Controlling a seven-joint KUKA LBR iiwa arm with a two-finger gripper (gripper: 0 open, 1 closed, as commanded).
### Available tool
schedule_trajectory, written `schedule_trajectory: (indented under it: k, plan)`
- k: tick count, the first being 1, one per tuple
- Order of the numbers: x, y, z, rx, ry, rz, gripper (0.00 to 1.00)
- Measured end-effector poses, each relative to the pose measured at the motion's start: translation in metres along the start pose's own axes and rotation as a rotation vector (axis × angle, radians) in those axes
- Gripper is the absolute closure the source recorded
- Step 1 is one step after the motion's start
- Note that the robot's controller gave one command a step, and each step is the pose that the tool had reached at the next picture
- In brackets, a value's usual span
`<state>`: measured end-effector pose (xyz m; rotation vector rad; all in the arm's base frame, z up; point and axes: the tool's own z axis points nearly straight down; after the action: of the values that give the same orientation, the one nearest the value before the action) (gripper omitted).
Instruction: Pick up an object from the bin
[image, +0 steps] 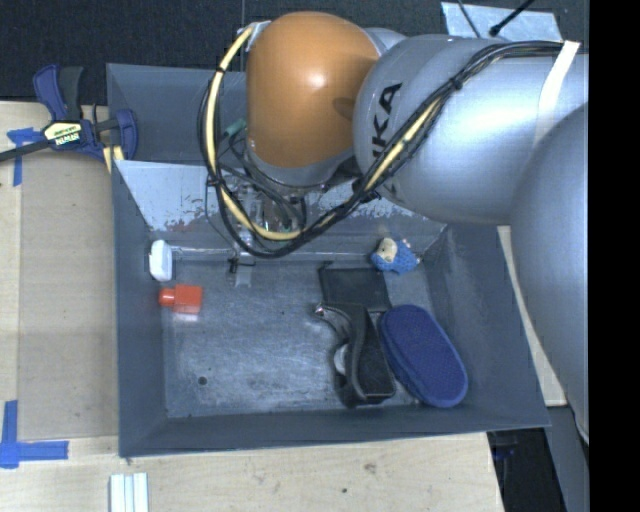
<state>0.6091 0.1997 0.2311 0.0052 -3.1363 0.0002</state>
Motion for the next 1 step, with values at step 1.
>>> schedule_trajectory:
  k: [1]
  plan:
    - [0.0082,0.0367,0.1661,0.001,0.0,0.09,0.0]
